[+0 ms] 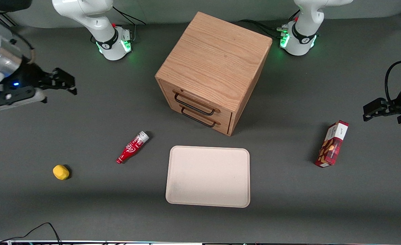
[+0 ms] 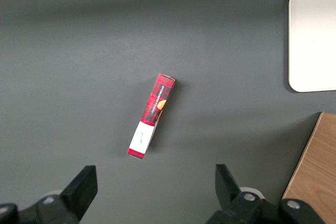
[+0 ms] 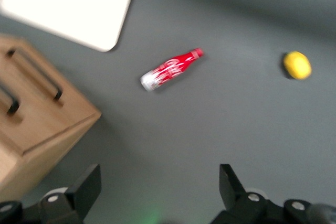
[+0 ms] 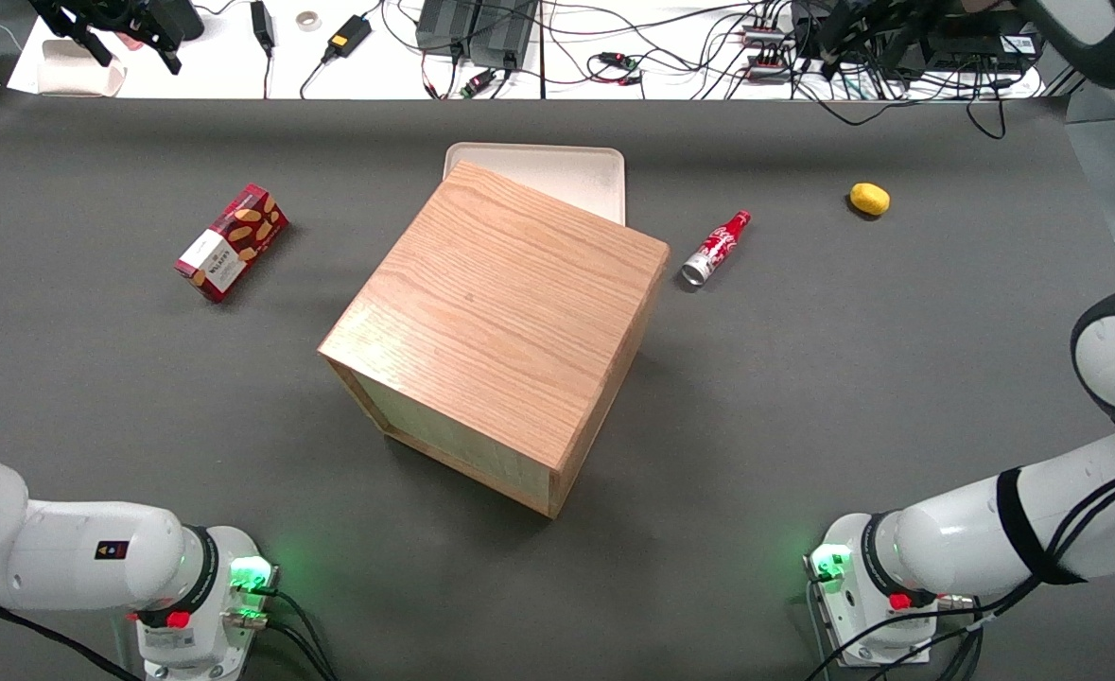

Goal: Open upper drawer
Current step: 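Move the right gripper toward the upper drawer's black handle, then hook the right gripper onto the upper drawer's black handle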

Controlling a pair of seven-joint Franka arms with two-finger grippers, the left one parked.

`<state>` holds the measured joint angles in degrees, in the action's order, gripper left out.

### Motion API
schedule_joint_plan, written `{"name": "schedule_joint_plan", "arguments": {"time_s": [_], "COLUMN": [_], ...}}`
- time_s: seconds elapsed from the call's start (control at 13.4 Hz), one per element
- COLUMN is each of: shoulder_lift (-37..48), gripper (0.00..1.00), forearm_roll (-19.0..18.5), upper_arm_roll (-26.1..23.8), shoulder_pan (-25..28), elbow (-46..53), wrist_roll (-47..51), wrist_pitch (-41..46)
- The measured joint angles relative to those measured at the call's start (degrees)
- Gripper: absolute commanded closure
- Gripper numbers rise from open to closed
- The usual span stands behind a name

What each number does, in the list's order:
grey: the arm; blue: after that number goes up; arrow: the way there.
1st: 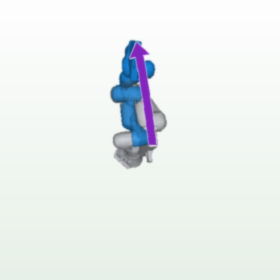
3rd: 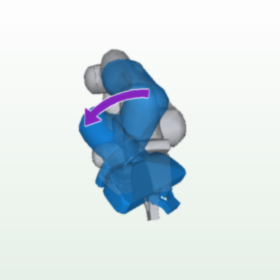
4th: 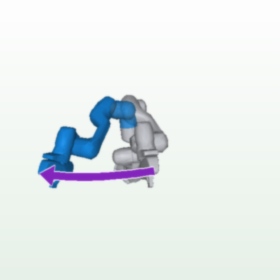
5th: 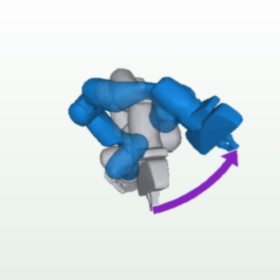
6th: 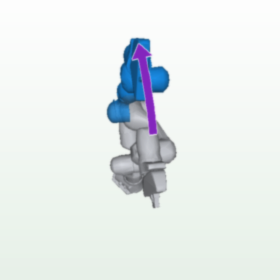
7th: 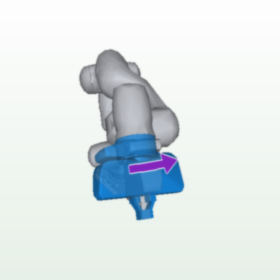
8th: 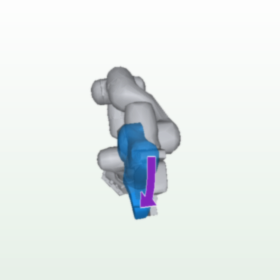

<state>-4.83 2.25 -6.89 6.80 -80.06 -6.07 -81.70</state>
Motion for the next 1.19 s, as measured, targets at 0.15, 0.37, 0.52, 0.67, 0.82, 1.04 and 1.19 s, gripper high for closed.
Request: {"name": "schedule_joint_plan", "arguments": {"time_s": [0.15,0.37,0.52,0.67,0.82,1.04,1.19], "shoulder_lift": [-0.40,-2.82,-5.71,-8.83,-11.67,-15.55,-18.02], "gripper": [0.00,0.00,0.00,0.00,0.00,0.00,0.00], "forearm_roll": [0.12,0.28,0.30,0.30,0.34,0.87,0.90], "upper_arm_roll": [-4.28,-11.33,-15.94,-19.35,-21.53,-23.67,-24.31], "shoulder_pan": [0.11,0.20,0.29,0.33,0.31,0.40,1.26], "elbow": [-0.15,-0.28,-0.34,-0.37,-0.37,-0.36,-0.35], "wrist_roll": [-5.18,-7.09,-7.17,-7.19,-7.35,-7.78,-7.98], "wrist_pitch": [0.93,0.50,-1.70,-5.34,-9.65,-15.39,-18.35]}}
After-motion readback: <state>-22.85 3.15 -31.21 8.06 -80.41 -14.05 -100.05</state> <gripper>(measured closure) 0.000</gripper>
